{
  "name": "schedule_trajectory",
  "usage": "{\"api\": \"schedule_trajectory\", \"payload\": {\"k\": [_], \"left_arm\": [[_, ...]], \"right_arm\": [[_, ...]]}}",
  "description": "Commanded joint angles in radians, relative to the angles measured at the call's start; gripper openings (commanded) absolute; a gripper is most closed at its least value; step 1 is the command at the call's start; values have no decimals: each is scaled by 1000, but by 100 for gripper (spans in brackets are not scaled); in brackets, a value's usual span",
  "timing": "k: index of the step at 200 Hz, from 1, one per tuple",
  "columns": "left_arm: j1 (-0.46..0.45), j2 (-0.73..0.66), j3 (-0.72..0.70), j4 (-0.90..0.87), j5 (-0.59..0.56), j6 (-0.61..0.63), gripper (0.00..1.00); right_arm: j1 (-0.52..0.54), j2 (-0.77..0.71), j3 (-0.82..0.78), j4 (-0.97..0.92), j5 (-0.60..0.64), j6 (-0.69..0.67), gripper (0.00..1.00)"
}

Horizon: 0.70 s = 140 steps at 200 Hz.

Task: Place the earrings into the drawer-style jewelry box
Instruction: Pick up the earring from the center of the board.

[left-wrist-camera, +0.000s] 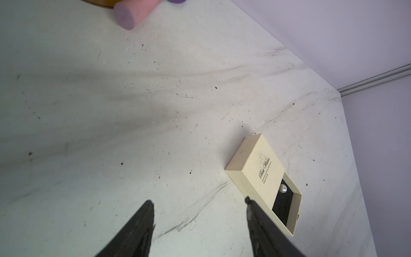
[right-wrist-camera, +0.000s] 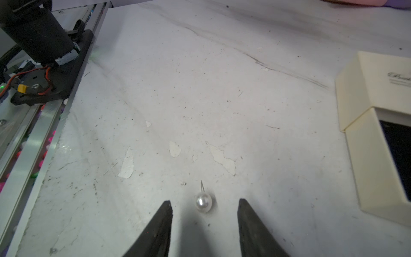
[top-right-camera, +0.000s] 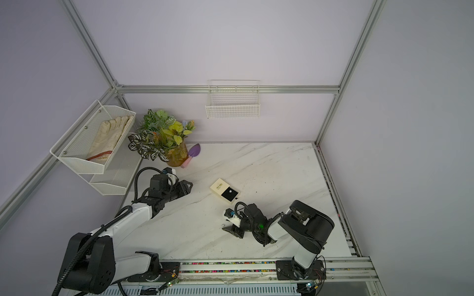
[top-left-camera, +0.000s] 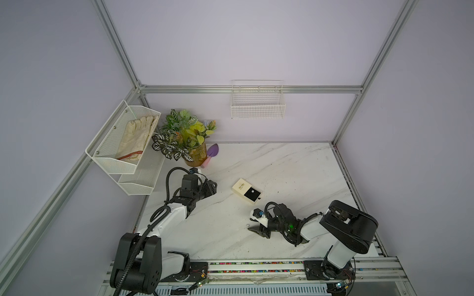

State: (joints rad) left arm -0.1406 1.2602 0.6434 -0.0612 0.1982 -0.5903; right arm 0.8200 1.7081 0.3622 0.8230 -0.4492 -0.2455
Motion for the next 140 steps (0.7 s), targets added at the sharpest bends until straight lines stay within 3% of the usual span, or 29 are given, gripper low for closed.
{"api": "schedule_trajectory", "payload": {"k": [1, 62, 140], "left_arm": [[8, 17, 51, 26, 16, 14, 65], [12, 17, 51, 28, 18, 15, 65], [13, 25, 58, 31, 21, 15, 65]], "right_arm": [[-8, 42, 25, 48, -51, -40, 50], [-9, 91, 49, 50, -44, -35, 48], [-9, 95, 49, 25, -64, -44, 36]]}}
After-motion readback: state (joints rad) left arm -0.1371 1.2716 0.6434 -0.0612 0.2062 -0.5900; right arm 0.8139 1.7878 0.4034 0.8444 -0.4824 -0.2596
